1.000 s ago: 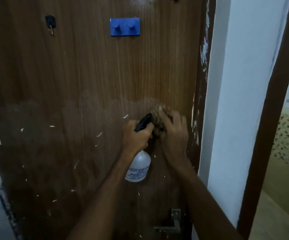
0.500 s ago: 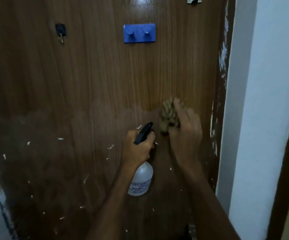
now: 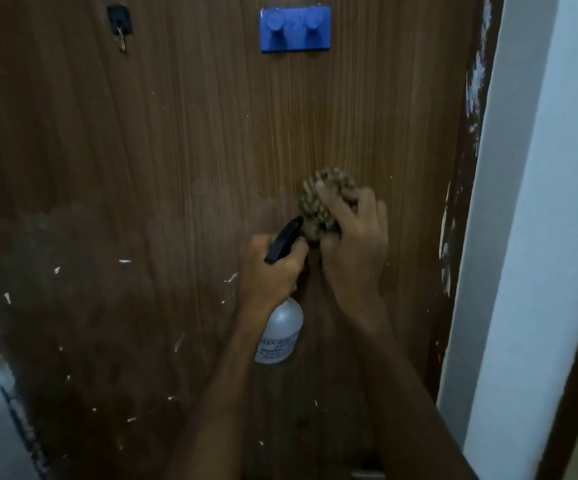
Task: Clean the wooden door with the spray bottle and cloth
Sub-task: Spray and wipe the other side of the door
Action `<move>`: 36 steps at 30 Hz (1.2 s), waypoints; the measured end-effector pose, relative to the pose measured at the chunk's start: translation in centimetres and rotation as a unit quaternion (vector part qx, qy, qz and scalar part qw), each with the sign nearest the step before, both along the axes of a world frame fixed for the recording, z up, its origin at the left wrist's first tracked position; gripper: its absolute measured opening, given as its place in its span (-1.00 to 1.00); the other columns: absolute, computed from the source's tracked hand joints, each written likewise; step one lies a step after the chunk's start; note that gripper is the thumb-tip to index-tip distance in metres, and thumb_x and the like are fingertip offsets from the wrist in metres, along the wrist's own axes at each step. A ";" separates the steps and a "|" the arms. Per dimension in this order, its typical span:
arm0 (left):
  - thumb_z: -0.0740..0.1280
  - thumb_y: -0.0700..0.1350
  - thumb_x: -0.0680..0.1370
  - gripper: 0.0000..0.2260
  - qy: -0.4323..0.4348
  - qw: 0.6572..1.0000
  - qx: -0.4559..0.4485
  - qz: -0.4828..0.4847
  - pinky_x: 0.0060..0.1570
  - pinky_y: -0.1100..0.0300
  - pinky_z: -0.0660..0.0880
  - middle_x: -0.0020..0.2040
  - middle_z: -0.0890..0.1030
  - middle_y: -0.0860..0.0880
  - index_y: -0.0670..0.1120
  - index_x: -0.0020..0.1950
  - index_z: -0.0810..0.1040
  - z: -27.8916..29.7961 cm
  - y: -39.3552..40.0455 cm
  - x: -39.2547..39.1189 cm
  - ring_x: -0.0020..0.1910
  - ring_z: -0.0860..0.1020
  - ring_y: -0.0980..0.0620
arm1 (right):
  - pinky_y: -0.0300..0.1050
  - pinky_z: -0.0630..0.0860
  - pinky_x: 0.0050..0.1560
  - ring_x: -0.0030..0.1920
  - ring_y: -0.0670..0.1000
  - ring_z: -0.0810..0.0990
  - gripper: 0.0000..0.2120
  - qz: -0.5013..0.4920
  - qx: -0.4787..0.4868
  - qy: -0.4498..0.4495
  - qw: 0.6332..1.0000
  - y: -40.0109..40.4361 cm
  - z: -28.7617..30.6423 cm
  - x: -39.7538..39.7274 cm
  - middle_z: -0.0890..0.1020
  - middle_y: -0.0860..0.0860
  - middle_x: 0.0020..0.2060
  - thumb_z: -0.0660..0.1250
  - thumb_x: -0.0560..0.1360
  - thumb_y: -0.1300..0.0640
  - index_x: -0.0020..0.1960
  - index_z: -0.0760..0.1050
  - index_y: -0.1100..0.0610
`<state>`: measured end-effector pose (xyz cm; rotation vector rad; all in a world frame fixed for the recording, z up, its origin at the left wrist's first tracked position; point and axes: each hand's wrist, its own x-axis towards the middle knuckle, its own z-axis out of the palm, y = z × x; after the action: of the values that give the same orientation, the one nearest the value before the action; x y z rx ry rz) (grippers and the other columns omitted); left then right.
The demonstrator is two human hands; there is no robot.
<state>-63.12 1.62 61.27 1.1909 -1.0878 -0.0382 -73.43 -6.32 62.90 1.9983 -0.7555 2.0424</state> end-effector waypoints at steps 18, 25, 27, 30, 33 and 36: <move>0.40 -0.05 0.51 -0.57 -0.043 0.998 -0.003 0.046 -0.54 0.02 0.32 -0.49 0.47 -0.24 -0.37 -0.36 0.44 0.2 3.3 5.8 -0.54 0.45 -0.18 | -0.11 0.48 -0.08 0.04 0.11 0.46 -0.48 0.027 0.037 -0.034 0.998 3.8 1.5 7.2 0.52 0.13 0.14 0.24 0.51 0.31 0.40 0.58 -0.01; 0.37 -0.05 0.53 -0.60 -0.039 0.999 -0.004 0.015 -0.56 0.08 0.37 -0.51 0.52 -0.19 -0.35 -0.35 0.54 0.7 4.9 8.8 -0.58 0.47 -0.08 | -0.05 0.50 -0.09 0.00 0.11 0.48 -0.58 0.056 0.077 -0.032 0.995 6.8 -6.4 8.0 0.55 0.12 0.06 0.17 0.57 0.11 0.32 0.65 -0.01; 0.39 -0.08 0.53 -0.61 -0.043 0.999 -0.011 0.016 -0.56 0.10 0.35 -0.50 0.51 -0.24 -0.35 -0.36 0.49 0.6 5.4 9.1 -0.57 0.47 -0.09 | -0.12 0.47 -0.07 0.03 0.10 0.47 -0.56 0.025 0.055 -0.028 0.998 6.3 -2.2 9.1 0.53 0.12 0.11 0.18 0.55 0.12 0.36 0.62 -0.04; 0.38 -0.10 0.53 -0.61 -0.075 0.996 -0.014 0.036 -0.55 0.07 0.30 -0.51 0.50 -0.18 -0.35 -0.37 0.46 0.1 6.0 10.1 -0.55 0.45 -0.08 | -0.11 0.48 -0.11 0.03 0.10 0.44 -0.50 0.006 0.027 -0.041 0.999 5.7 3.2 11.1 0.52 0.11 0.14 0.18 0.53 0.26 0.38 0.59 -0.03; 0.39 -0.07 0.54 -0.60 -0.071 0.996 -0.017 0.052 -0.58 -0.06 0.36 -0.51 0.50 -0.21 -0.35 -0.36 0.49 0.1 6.7 11.1 -0.54 0.49 -0.24 | -0.02 0.54 -0.10 0.06 0.10 0.44 -0.50 0.009 0.033 -0.028 0.999 7.0 0.2 12.2 0.52 0.11 0.17 0.23 0.55 0.26 0.41 0.56 -0.08; 0.39 -0.04 0.54 -0.60 -0.087 0.993 -0.020 0.076 -0.57 -0.07 0.40 -0.52 0.51 -0.19 -0.31 -0.37 0.53 0.5 7.5 11.8 -0.54 0.51 -0.24 | 0.00 0.54 -0.14 0.02 0.07 0.45 -0.62 0.037 0.056 -0.004 0.998 8.8 -5.7 12.7 0.57 0.06 0.12 0.27 0.60 0.12 0.36 0.61 -0.11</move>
<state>-51.27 9.13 61.79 1.2552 -1.1408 0.2072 -60.72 2.46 57.22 2.1099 -0.8275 2.0924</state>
